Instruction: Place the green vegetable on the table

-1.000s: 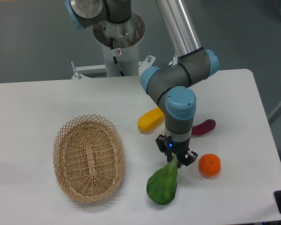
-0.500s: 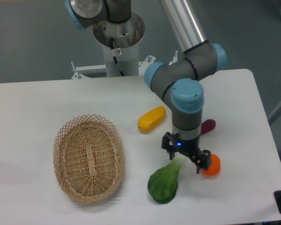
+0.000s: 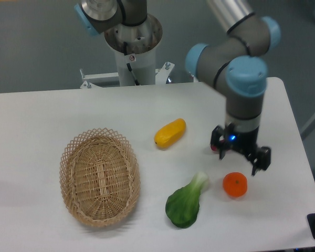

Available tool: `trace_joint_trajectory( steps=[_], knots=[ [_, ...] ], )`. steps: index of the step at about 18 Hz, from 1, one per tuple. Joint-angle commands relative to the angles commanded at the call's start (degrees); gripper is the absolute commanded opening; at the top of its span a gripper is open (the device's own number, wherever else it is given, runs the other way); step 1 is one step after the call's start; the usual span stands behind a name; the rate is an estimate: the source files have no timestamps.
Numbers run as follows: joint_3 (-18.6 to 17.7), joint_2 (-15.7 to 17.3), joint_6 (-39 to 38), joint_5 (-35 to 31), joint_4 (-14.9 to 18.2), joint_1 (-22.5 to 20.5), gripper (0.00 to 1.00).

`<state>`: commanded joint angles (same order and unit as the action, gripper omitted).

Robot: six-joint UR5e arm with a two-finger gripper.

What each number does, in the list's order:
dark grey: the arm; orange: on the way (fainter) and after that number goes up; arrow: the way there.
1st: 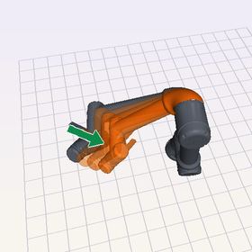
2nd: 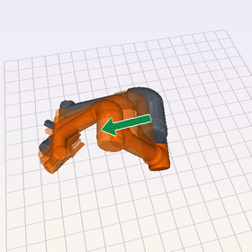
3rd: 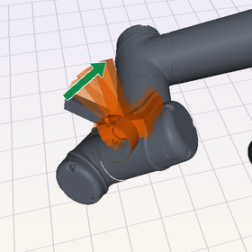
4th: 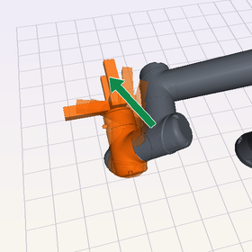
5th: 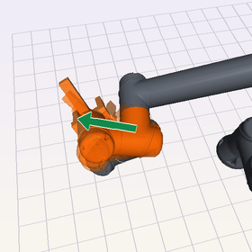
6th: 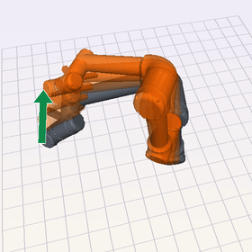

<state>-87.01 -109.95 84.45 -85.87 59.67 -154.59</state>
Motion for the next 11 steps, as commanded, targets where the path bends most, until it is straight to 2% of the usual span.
trace_joint_trajectory(
  steps=[11],
  knots=[
    [0.09,0.97,1.42,-0.09,0.10,-1.15,1.00]
  ],
)
